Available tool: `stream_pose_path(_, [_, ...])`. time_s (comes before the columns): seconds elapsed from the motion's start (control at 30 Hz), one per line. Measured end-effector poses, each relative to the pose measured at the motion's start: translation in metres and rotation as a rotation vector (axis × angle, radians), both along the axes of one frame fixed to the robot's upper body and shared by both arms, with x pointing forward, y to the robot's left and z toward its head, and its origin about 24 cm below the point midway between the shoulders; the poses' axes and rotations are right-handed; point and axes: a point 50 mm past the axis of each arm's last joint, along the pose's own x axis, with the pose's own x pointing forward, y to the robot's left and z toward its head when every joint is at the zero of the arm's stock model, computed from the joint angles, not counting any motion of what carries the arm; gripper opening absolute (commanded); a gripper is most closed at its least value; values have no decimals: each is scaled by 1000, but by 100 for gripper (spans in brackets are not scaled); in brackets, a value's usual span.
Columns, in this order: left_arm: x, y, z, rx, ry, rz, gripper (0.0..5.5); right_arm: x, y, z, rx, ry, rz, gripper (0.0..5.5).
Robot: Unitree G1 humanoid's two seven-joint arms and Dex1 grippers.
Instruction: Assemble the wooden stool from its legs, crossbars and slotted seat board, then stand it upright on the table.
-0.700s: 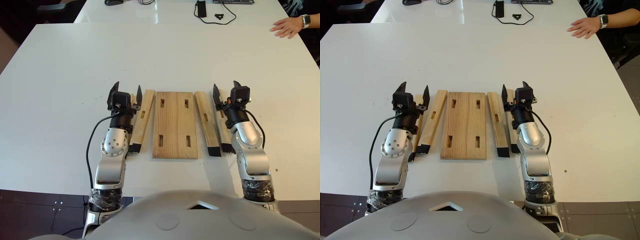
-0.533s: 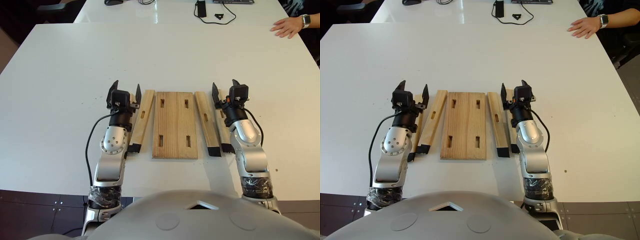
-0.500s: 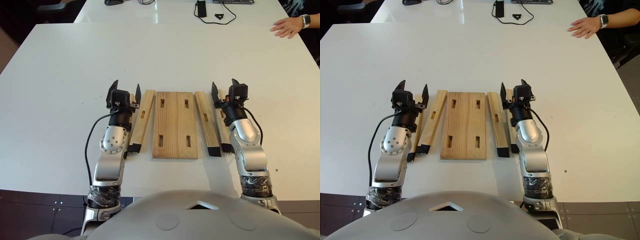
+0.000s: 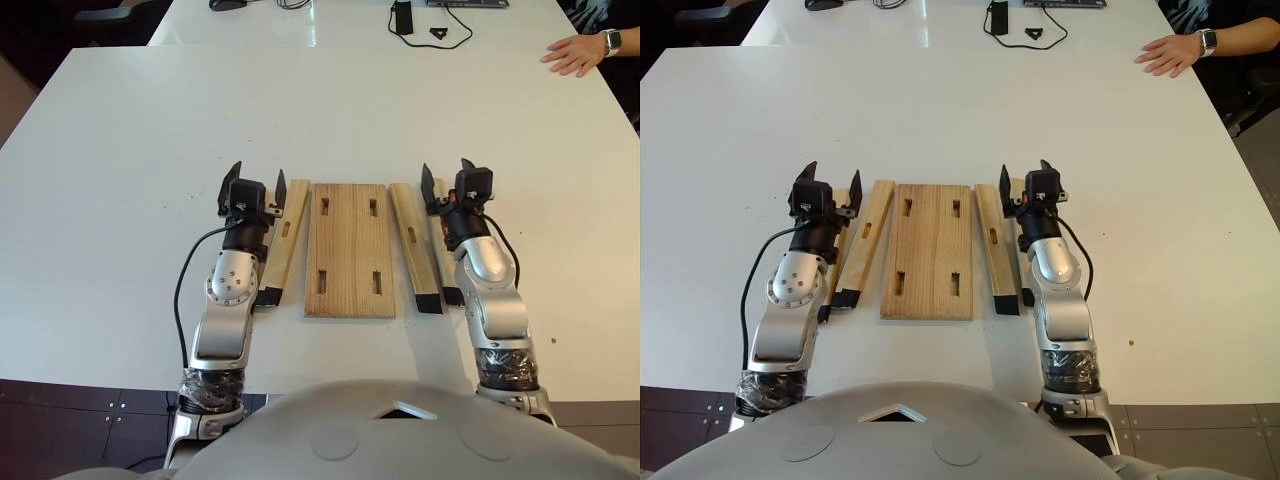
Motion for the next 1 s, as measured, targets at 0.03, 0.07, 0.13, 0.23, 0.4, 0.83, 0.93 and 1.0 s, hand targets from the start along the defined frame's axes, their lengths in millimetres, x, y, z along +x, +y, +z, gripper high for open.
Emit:
stream_pose_path(0.03, [1, 1, -1, -3, 2, 10, 328, 1, 0, 1, -2, -5, 2, 353])
stream_pose_path(0.07, [1, 2, -1, -6, 6, 24, 309, 2, 0, 2, -3, -7, 3, 353])
stream_pose_path(0.13, [2, 4, -3, -6, 17, 37, 294, 2, 0, 1, -3, -3, 2, 353])
stream_pose_path(0.23, [2, 4, -3, -6, 25, 39, 294, 2, 0, 1, -3, -2, 1, 353])
stream_pose_path(0.4, [2, 4, -4, -6, 33, 38, 294, 2, 0, 1, -4, -2, 0, 353])
stream_pose_path(0.83, [4, 9, -2, 5, 37, 51, 294, -1, -1, -5, -18, 22, 2, 353])
stream_pose_path(0.93, [4, 11, -3, 12, 47, 54, 294, -1, 0, -6, -20, 27, 1, 353])
stream_pose_path(1.0, [4, 11, -3, 15, 48, 54, 294, -1, 0, -7, -20, 28, 2, 353])
